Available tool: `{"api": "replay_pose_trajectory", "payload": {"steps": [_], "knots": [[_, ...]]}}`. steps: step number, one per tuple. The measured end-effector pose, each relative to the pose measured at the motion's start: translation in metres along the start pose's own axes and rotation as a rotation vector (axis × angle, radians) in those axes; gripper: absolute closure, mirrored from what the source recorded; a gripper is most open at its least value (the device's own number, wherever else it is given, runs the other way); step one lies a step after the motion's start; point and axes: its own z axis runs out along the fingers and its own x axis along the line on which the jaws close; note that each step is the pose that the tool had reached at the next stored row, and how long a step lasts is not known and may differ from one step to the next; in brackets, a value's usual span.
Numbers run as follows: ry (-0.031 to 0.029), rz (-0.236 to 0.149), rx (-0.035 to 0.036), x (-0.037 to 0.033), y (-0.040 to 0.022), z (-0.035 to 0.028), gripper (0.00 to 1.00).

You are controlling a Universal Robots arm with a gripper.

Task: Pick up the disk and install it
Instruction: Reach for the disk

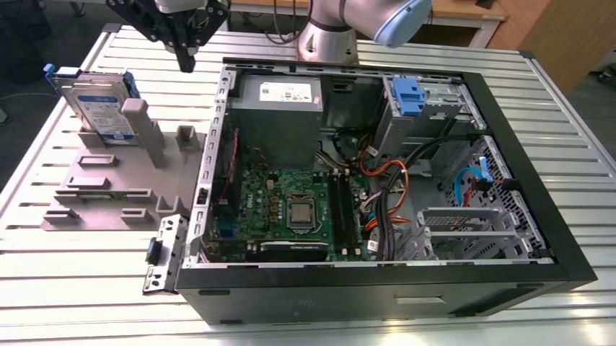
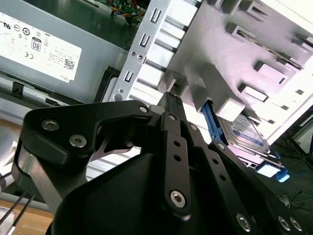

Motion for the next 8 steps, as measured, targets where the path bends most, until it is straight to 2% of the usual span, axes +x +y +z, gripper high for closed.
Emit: {"api": "replay_pose_trajectory", "payload": {"steps": [8], "knots": [[0.0041,0.000,0.0003,0.0121,-0.0001,0.0008,0.89]]}}
